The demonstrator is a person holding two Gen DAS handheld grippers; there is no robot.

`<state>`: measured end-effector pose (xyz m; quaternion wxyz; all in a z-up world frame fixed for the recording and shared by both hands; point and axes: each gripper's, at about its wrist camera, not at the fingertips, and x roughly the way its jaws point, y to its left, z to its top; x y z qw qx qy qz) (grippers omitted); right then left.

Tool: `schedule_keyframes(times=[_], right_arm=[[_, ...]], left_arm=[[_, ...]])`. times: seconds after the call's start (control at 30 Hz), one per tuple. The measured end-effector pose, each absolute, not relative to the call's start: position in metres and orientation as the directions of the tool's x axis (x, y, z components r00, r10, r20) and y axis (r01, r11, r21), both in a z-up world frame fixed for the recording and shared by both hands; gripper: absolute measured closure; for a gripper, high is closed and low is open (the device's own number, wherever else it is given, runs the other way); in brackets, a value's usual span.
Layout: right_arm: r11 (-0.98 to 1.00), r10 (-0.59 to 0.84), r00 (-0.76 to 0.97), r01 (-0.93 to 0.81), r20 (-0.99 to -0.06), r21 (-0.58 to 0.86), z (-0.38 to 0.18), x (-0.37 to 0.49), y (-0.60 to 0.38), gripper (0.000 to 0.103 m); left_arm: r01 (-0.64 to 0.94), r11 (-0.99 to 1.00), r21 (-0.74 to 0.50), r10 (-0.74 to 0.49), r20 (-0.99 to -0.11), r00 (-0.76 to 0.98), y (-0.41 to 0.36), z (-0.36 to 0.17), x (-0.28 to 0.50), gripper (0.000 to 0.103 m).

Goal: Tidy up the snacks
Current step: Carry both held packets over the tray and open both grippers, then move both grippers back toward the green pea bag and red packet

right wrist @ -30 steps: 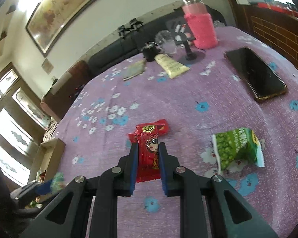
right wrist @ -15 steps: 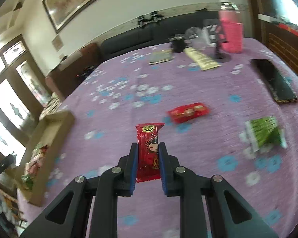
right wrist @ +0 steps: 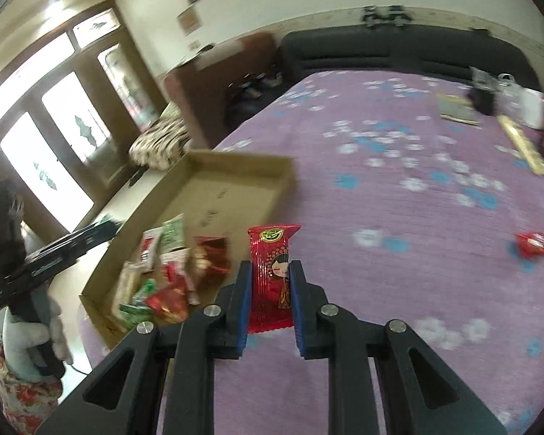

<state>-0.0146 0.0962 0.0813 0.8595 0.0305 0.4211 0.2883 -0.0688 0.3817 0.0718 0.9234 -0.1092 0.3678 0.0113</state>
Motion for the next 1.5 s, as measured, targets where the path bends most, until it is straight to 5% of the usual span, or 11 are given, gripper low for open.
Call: schedule_keyframes(times=[0.53, 0.73, 1.1, 1.5], right_arm=[[0.802, 0.491, 0.394, -0.553, -0.777, 0.226, 0.055, 0.027, 0.211, 0.084], [0.795, 0.522, 0.373, -0.537, -0.767, 0.281, 0.053, 0.03, 0.211, 0.071], [0.804, 0.547, 0.419, -0.505, -0.725, 0.315, 0.076, 0.008, 0.158, 0.067], [0.85, 0.524, 0.43, -0.314, -0.735, 0.422, 0.046, -0.016, 0.008, 0.066]], left_arm=[[-0.137, 0.961, -0.241, -0.083, -0.721, 0.688, 0.399, 0.049, -0.037, 0.052], [-0.13, 0.951, -0.279, -0.11, -0.703, 0.702, 0.401, 0.054, -0.045, 0.043], [-0.026, 0.962, -0.27, -0.154, -0.621, 0.769, 0.355, 0.099, -0.082, 0.03], [0.203, 0.912, -0.356, -0.385, -0.573, 0.724, 0.24, 0.114, -0.112, 0.019]])
